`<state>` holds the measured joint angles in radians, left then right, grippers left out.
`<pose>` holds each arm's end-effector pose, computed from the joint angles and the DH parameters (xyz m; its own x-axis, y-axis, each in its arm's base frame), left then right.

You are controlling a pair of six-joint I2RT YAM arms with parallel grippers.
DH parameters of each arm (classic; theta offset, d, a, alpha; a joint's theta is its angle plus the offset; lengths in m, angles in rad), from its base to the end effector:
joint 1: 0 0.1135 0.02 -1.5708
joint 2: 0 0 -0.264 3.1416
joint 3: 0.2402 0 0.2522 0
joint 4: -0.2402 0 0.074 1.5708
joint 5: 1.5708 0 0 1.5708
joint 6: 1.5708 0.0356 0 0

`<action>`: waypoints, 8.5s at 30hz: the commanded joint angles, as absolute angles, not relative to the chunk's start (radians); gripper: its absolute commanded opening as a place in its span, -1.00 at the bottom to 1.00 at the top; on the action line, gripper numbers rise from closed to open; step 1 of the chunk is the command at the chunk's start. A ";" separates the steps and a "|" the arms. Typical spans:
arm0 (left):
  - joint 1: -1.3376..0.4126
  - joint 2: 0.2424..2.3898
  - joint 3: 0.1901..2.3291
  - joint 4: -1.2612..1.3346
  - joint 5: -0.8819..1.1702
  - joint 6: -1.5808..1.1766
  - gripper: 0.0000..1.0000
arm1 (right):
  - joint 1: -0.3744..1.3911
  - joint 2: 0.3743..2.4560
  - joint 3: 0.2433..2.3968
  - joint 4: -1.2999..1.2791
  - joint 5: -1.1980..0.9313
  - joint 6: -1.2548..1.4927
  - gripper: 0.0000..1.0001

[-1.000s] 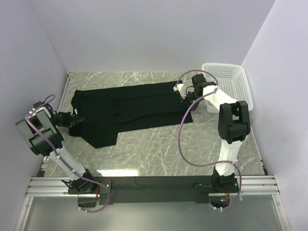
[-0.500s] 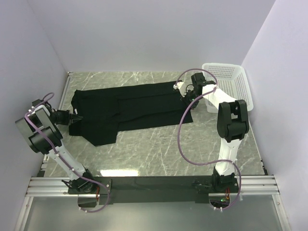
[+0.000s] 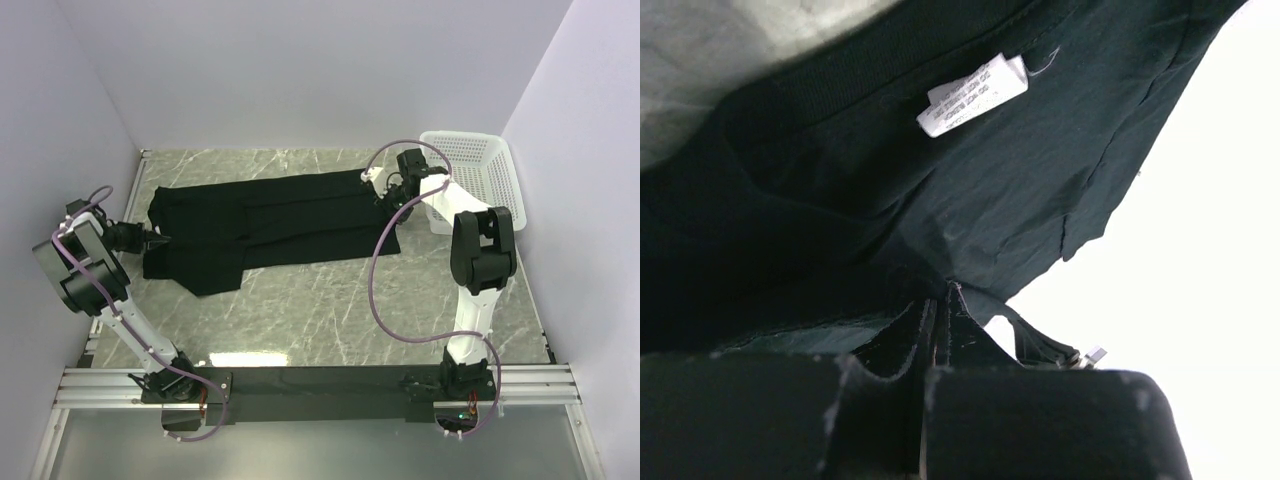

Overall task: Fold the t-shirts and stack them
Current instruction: Fold the tshirt

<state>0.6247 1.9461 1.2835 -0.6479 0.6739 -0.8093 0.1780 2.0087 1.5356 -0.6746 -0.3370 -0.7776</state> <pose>0.3156 0.2001 0.1573 -0.3044 -0.9167 0.2589 -0.7928 0.0931 -0.6024 0.4128 0.0862 0.1963 -0.4285 -0.7498 -0.5041 -0.8439 0.5315 -0.0732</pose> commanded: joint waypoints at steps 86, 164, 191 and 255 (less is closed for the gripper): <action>0.473 1.522 0.848 -0.565 0.302 -0.730 0.02 | 0.176 1.595 1.218 -0.644 -0.787 -0.655 -0.04; 0.408 2.200 1.858 -0.399 0.784 -1.008 0.17 | 0.173 1.611 1.239 -0.678 -0.769 -0.630 -0.17; 0.206 1.963 1.466 -0.667 0.293 -0.792 0.07 | 0.176 1.598 1.220 -0.681 -0.784 -0.623 -0.18; 0.222 2.102 1.892 -0.847 0.134 -0.710 -0.20 | 0.175 1.611 1.224 -0.683 -0.787 -0.618 -0.21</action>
